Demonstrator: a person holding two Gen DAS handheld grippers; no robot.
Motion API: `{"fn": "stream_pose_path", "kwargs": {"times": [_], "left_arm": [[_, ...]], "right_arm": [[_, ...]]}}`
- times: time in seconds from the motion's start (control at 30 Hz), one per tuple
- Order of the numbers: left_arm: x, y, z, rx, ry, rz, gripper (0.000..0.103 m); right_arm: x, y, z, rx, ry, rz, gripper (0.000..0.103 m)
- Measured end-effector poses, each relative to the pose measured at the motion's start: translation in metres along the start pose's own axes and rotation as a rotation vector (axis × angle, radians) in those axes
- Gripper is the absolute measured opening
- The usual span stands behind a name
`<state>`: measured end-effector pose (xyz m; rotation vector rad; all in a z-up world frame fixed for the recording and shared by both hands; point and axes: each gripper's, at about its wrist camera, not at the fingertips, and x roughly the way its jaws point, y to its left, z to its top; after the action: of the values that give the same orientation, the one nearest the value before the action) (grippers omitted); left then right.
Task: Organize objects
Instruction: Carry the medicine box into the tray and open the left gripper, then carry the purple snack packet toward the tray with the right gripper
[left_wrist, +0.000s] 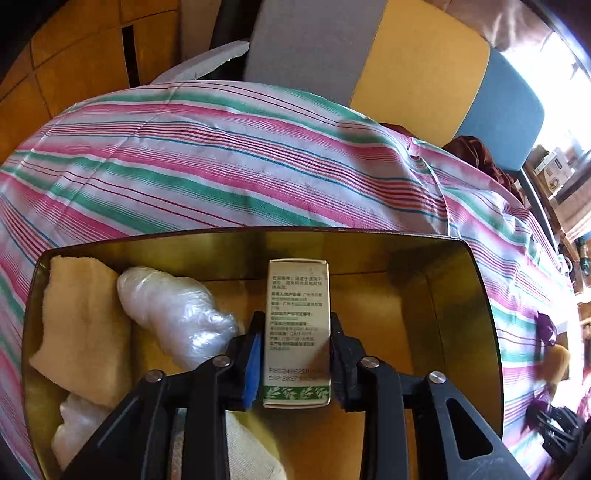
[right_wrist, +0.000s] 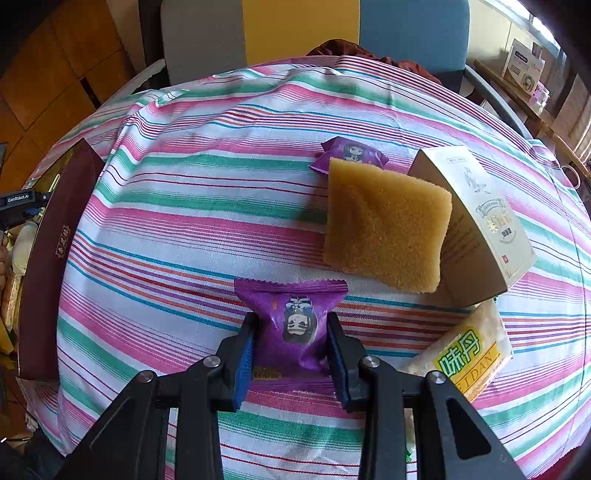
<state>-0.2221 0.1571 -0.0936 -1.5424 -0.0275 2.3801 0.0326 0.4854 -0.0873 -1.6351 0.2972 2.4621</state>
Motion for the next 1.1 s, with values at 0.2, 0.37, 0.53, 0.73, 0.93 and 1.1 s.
{"fn": "stream_pose_path", "kwargs": {"times": [0.2, 0.37, 0.53, 0.73, 0.93, 1.1], "left_arm": [[-0.019, -0.006, -0.007, 0.045, -0.045, 0.005, 0.042], [-0.043, -0.011, -0.021, 0.079, -0.092, 0.013, 0.047], [-0.073, -0.018, -0.042, 0.124, -0.147, 0.016, 0.047], [-0.120, -0.024, -0.069, 0.186, -0.250, 0.011, 0.053], [-0.152, -0.023, -0.092, 0.201, -0.316, 0.023, 0.057], [-0.164, -0.018, -0.110, 0.213, -0.334, 0.039, 0.059]], "right_arm": [[0.000, 0.001, -0.001, -0.004, -0.002, -0.004, 0.036], [-0.001, 0.003, -0.003, -0.010, -0.006, -0.012, 0.036], [-0.002, 0.005, -0.005, -0.018, -0.010, -0.021, 0.035], [-0.002, 0.007, -0.004, -0.028, -0.012, -0.035, 0.035], [-0.001, 0.009, -0.003, -0.041, -0.015, -0.052, 0.035], [-0.001, 0.011, -0.003, -0.047, -0.018, -0.065, 0.035]]}}
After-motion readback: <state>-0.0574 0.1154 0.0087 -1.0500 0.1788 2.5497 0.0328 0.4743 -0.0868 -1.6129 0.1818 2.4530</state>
